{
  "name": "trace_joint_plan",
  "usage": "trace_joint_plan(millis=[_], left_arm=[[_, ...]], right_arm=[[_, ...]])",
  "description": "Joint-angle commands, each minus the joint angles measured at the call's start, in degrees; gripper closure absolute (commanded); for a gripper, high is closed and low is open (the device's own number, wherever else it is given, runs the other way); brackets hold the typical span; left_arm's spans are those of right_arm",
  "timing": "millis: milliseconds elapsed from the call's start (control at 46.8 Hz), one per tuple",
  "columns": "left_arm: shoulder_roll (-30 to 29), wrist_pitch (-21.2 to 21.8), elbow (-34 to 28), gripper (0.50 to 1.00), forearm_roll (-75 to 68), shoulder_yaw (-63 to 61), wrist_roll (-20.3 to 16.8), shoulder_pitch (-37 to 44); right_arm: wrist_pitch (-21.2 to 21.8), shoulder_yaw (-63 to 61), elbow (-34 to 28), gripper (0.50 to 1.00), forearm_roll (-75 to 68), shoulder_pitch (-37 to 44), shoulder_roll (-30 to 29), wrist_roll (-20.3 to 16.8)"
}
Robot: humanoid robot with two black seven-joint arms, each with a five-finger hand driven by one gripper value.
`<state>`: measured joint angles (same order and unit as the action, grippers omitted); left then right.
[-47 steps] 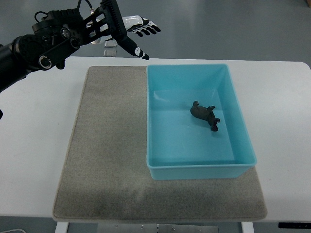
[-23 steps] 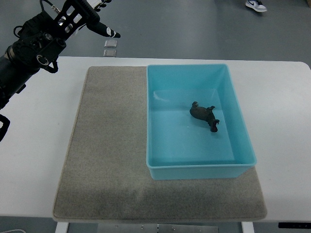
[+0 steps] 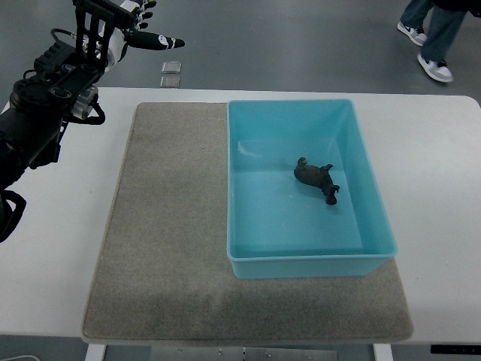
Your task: Place brown hippo in blue box with left hand
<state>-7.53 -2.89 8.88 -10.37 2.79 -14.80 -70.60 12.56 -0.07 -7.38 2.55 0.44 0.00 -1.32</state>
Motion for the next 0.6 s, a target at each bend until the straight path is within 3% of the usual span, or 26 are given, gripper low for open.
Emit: trace_joint_plan(millis=[0,214,578], left_arm=[[0.8,0.0,0.0,0.506,5.2,1.1,2.2,0.8],[2.9,-2.1,-0.2,0.504,15.6,4.5,3.6,3.3],[4.5,-19.2,-3.6,0.504,26.1,9.4,1.6,7.6]], right_arm=[[0.0,0.0,0.0,0.564,0.0,0.0,0.0,0.0],[0.0,0.0,0.0,0.564,0.0,0.0,0.0,0.0],[0.0,0.0,0.0,0.564,0.0,0.0,0.0,0.0]])
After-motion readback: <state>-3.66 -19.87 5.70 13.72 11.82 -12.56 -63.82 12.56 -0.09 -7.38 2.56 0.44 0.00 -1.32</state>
